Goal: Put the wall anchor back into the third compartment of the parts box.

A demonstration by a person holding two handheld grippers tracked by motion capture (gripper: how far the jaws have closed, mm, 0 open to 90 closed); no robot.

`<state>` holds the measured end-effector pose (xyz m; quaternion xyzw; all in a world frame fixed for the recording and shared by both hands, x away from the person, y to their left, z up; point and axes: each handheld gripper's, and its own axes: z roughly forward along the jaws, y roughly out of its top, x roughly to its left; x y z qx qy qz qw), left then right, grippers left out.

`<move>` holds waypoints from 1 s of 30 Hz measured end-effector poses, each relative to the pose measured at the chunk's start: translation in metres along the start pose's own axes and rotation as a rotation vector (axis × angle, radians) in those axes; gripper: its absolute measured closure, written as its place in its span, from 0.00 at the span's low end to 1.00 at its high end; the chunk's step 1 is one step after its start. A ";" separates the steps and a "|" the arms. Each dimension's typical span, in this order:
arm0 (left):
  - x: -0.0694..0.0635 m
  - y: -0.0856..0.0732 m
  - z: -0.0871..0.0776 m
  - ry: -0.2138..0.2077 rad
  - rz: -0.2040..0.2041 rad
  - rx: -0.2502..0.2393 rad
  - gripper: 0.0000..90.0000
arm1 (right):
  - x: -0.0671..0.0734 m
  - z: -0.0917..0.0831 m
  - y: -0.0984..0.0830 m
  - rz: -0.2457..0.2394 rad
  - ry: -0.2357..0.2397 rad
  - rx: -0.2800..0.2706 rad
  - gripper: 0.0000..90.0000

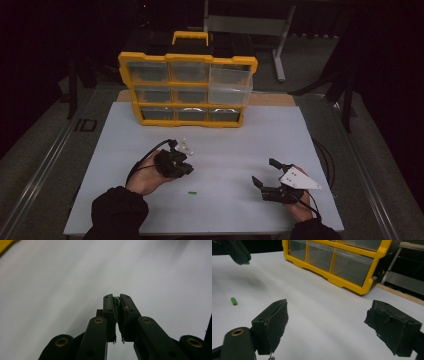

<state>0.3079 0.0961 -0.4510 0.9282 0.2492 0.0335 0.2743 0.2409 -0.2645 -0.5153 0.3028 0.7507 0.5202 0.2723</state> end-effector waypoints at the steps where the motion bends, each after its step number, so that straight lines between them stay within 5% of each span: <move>1: 0.002 0.002 -0.002 0.000 0.000 -0.003 0.94 | 0.000 0.000 0.000 -0.001 0.000 0.000 0.17; 12: 0.012 0.024 -0.030 0.034 0.028 -0.015 0.94 | 0.000 0.000 0.000 -0.004 0.001 0.004 0.17; 30: 0.015 0.053 -0.048 0.055 0.063 -0.017 0.94 | 0.000 0.000 0.000 -0.005 0.002 0.005 0.17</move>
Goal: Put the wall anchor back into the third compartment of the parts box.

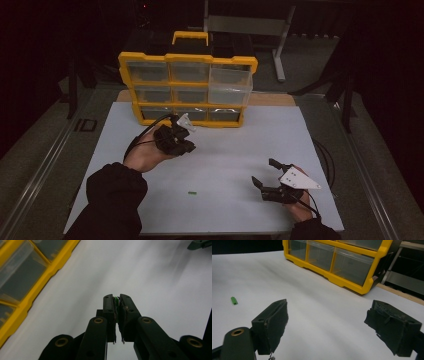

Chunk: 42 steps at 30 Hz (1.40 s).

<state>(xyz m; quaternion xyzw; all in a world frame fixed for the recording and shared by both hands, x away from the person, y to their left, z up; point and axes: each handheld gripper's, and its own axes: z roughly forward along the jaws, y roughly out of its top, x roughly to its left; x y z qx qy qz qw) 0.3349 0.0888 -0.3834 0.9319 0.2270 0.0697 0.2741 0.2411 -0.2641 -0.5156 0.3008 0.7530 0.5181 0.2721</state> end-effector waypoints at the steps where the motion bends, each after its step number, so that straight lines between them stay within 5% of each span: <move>1: 0.000 0.001 -0.001 -0.001 0.000 -0.002 0.94 | 0.000 0.000 0.000 0.000 0.001 0.000 0.17; 42: 0.022 0.068 -0.027 -0.026 0.049 -0.024 0.94 | 0.001 0.001 0.000 0.001 0.011 -0.001 0.17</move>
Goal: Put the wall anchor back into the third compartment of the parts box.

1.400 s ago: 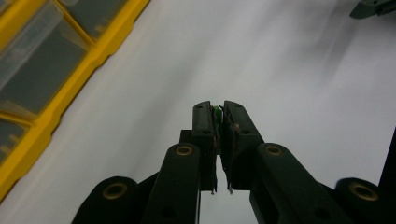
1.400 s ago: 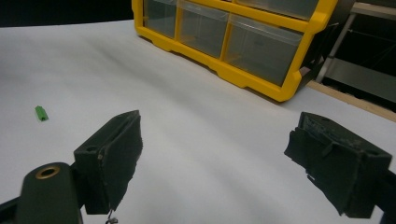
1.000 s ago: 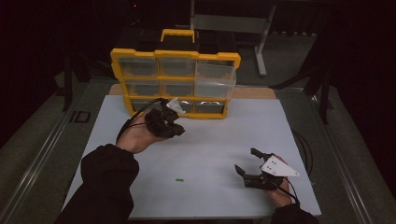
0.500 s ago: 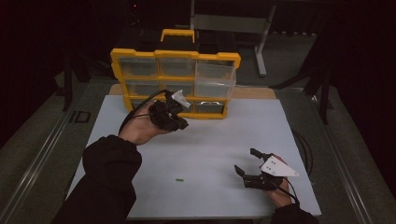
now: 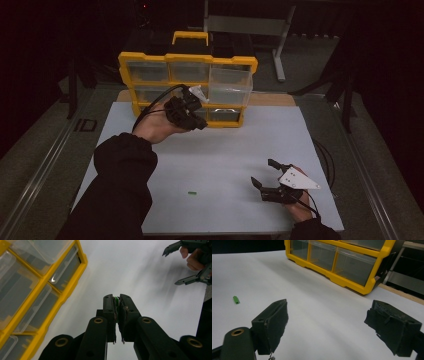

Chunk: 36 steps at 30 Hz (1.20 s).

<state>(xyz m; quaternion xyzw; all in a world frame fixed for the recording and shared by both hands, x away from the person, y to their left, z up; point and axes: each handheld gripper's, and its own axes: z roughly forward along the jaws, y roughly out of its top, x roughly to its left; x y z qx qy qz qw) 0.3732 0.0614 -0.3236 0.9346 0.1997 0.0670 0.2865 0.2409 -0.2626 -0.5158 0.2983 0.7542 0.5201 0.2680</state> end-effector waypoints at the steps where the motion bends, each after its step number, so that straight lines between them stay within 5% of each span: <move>1: 0.000 0.002 0.000 0.003 0.000 -0.003 0.94 | 0.000 0.000 0.000 0.000 0.000 0.000 0.17; 36: 0.025 0.050 -0.028 0.036 0.006 -0.023 0.94 | -0.001 0.000 0.000 0.002 0.001 0.001 0.17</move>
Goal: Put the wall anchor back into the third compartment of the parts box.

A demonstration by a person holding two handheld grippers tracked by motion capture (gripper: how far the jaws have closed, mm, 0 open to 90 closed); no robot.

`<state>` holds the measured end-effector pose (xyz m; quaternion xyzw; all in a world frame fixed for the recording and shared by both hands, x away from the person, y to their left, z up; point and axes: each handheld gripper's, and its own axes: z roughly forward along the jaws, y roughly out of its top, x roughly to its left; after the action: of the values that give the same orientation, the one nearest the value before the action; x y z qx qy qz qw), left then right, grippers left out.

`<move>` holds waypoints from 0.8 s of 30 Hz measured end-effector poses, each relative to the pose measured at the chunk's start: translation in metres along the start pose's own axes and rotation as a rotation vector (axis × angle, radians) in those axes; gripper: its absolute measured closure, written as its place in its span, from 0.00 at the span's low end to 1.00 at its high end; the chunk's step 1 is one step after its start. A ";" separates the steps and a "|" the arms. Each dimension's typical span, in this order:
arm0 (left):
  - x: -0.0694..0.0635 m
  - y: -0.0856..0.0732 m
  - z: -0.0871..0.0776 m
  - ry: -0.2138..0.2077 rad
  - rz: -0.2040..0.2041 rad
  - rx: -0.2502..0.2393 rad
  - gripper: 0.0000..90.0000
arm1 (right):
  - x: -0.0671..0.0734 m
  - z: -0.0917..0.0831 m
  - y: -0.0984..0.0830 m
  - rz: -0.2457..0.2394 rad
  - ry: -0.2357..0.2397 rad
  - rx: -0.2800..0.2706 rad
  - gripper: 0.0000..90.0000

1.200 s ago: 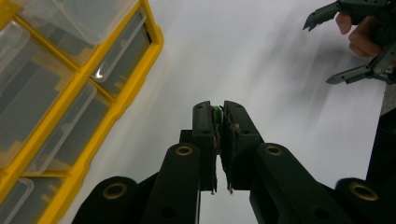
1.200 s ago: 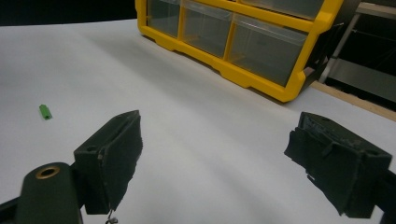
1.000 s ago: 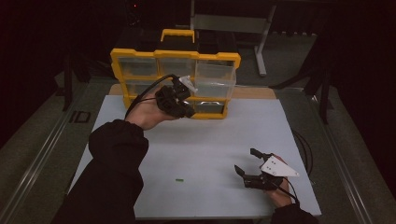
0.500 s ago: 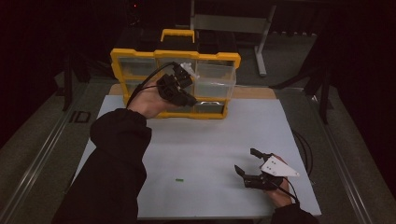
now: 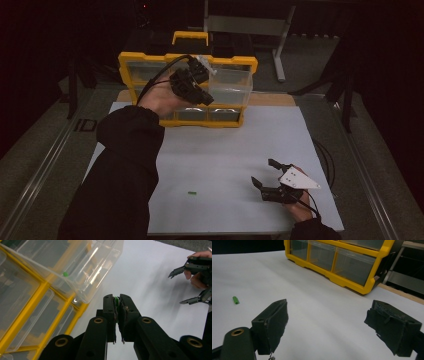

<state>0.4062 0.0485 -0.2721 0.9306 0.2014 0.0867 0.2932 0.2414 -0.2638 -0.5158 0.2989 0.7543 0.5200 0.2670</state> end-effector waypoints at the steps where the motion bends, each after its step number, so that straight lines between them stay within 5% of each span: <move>1: 0.000 0.001 -0.001 -0.005 -0.004 -0.002 0.94 | 0.000 0.000 0.000 0.000 0.000 0.000 0.17; 24: 0.009 0.024 -0.009 0.040 -0.025 -0.012 0.94 | -0.002 0.000 -0.001 0.016 0.000 -0.004 0.17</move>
<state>0.4194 0.0390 -0.2502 0.9241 0.2185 0.1029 0.2960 0.2424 -0.2657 -0.5167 0.3044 0.7509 0.5235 0.2635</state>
